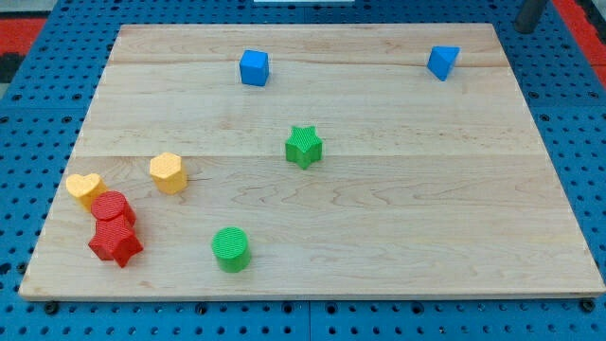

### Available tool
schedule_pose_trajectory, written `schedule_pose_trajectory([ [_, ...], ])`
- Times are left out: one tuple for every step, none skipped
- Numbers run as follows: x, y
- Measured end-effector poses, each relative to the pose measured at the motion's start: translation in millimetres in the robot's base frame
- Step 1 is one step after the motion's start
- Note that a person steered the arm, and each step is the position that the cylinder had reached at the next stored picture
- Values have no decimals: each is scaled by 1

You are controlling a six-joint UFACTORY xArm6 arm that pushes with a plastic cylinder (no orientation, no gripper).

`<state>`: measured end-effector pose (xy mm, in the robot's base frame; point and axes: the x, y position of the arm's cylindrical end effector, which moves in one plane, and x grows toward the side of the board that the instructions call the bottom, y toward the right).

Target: Push the blue triangle diagonally to the top right of the yellow heart

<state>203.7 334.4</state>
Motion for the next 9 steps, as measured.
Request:
schedule_pose_trajectory([
  [0, 0],
  [1, -12],
  [18, -23],
  [64, -27],
  [65, -68],
  [65, -134],
  [90, -192],
  [94, -194],
  [107, -216],
])
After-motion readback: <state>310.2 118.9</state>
